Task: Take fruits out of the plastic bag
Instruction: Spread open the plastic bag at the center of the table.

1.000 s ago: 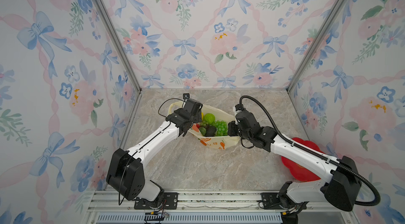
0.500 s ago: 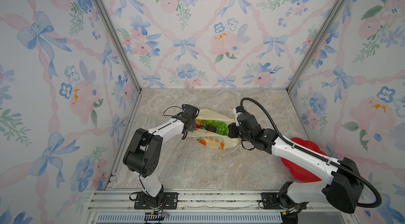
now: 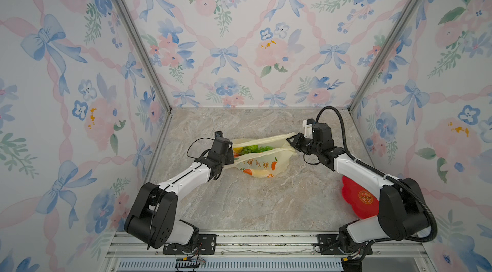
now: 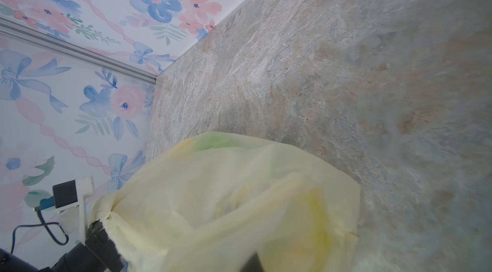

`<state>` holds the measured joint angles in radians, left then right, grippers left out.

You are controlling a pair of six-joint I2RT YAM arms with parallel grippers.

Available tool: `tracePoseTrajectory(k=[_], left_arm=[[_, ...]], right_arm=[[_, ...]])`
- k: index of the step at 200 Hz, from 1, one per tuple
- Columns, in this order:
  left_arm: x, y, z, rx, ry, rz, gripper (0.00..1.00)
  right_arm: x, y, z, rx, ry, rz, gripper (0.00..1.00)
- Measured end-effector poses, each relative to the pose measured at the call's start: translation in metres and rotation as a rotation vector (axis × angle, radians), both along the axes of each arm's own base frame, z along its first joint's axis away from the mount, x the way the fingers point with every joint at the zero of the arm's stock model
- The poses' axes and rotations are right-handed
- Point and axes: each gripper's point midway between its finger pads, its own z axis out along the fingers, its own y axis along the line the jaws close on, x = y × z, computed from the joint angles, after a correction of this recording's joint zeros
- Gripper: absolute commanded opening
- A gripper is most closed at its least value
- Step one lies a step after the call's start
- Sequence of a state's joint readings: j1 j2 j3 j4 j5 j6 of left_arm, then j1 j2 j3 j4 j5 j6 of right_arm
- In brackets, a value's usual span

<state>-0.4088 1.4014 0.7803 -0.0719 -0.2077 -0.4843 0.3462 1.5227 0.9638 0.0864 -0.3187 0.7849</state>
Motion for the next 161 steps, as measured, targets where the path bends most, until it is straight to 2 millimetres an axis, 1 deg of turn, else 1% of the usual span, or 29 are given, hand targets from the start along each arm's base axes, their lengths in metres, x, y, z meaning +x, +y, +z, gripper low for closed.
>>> tracePoseTrajectory(k=[8, 16, 20, 34, 42, 54, 66, 78, 90, 101, 117, 127, 140, 151, 161], left_arm=[[0.000, -0.002, 0.002, -0.004, -0.005, -0.010, 0.00], [0.000, -0.004, 0.003, -0.008, -0.008, -0.016, 0.00], [0.000, -0.004, 0.003, -0.009, -0.009, -0.020, 0.00], [-0.001, -0.011, 0.003, -0.014, -0.011, -0.042, 0.00], [-0.003, -0.017, 0.004, -0.018, -0.012, -0.060, 0.00], [-0.006, -0.024, 0.004, -0.024, -0.009, -0.082, 0.00], [-0.008, -0.030, 0.004, -0.034, -0.006, -0.101, 0.00], [-0.010, -0.034, 0.006, -0.047, -0.007, -0.110, 0.00], [-0.011, -0.037, 0.008, -0.061, -0.009, -0.109, 0.00], [-0.012, -0.038, 0.009, -0.074, -0.009, -0.103, 0.00], [-0.014, -0.042, 0.009, -0.090, -0.006, -0.099, 0.00], [-0.015, -0.045, 0.009, -0.099, -0.002, -0.098, 0.00], [-0.017, -0.048, 0.009, -0.107, 0.001, -0.100, 0.00], [-0.018, -0.050, 0.009, -0.113, 0.003, -0.100, 0.00], [-0.019, -0.052, 0.009, -0.119, 0.004, -0.100, 0.00]], right_arm=[[0.006, 0.005, -0.001, -0.009, 0.007, 0.011, 0.10], [0.012, 0.012, 0.001, -0.023, 0.006, 0.027, 0.18], [0.016, 0.014, 0.003, -0.029, 0.003, 0.028, 0.25], [0.028, 0.021, 0.015, -0.073, -0.031, 0.044, 0.54], [0.031, 0.022, 0.021, -0.108, -0.042, 0.045, 0.66], [0.034, 0.020, 0.030, -0.173, -0.064, 0.042, 0.78], [0.035, 0.015, 0.036, -0.252, -0.078, 0.032, 0.86], [0.031, 0.005, 0.037, -0.341, -0.074, 0.009, 0.92], [0.023, -0.006, 0.035, -0.429, -0.055, -0.011, 0.94], [0.011, -0.014, 0.034, -0.515, -0.040, -0.014, 0.95], [-0.011, -0.023, 0.039, -0.637, -0.035, -0.020, 0.96], [-0.024, -0.022, 0.045, -0.691, -0.041, -0.013, 0.96], [-0.041, -0.019, 0.059, -0.758, -0.069, -0.009, 0.96], [-0.054, -0.012, 0.073, -0.798, -0.103, -0.002, 0.96], [-0.062, -0.005, 0.082, -0.821, -0.128, 0.007, 0.96]])
